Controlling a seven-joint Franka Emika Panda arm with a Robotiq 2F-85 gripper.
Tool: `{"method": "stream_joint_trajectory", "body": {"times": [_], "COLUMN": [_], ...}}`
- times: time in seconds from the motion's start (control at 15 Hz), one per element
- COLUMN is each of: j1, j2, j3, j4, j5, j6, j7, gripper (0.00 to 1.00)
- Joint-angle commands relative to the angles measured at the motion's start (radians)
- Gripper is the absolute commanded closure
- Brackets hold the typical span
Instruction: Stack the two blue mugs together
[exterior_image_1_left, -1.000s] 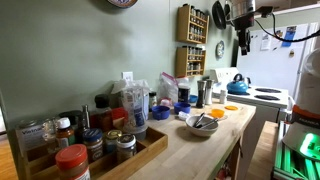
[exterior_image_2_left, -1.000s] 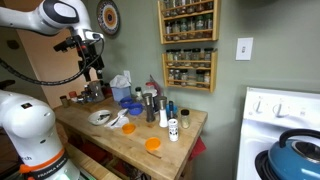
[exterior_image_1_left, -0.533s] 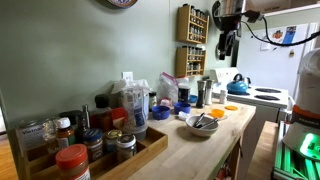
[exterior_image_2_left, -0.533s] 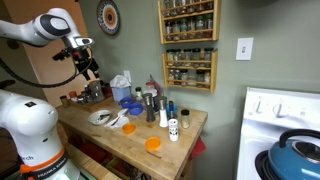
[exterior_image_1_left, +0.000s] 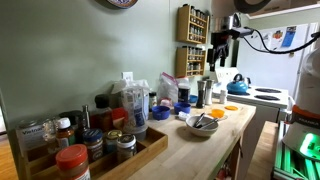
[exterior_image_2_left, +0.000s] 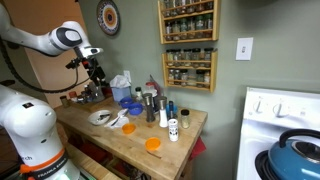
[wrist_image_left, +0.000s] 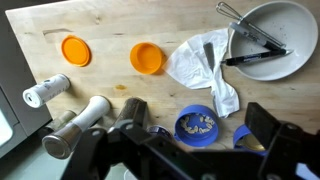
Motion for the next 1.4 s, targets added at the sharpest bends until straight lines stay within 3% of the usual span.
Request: {"method": "stream_joint_trajectory", "body": {"times": [0.0, 0.13, 0.33, 0.53, 0.67, 0.73, 0.93, 1.07, 1.33], "j1": [-0.009, -0.083, -0.152, -0.283, -0.367, -0.170, -0.108, -0.090, 0.008], "j2": [0.063, 0.228, 0.369, 0.549, 0.658, 0.547, 0.596, 0.581, 0.743], "j3": [0.007, 0.066, 0.126, 0.231, 0.296, 0.112, 0.032, 0.025, -0.044], "j4": [0.031, 0.074, 0.097, 0.169, 0.241, 0.155, 0.181, 0.177, 0.200], "j5": [-0.024, 0.015, 0.003, -0.103, -0.191, -0.151, -0.160, -0.160, -0.002], "j6": [-0.012, 0.084, 0.250, 0.395, 0.393, 0.391, 0.393, 0.393, 0.519], "j7": [0.070, 0.198, 0.385, 0.621, 0.774, 0.668, 0.676, 0.677, 0.652], "gripper": [0.00, 0.00, 0.00, 0.00, 0.00, 0.00, 0.00, 0.00, 0.00]}}
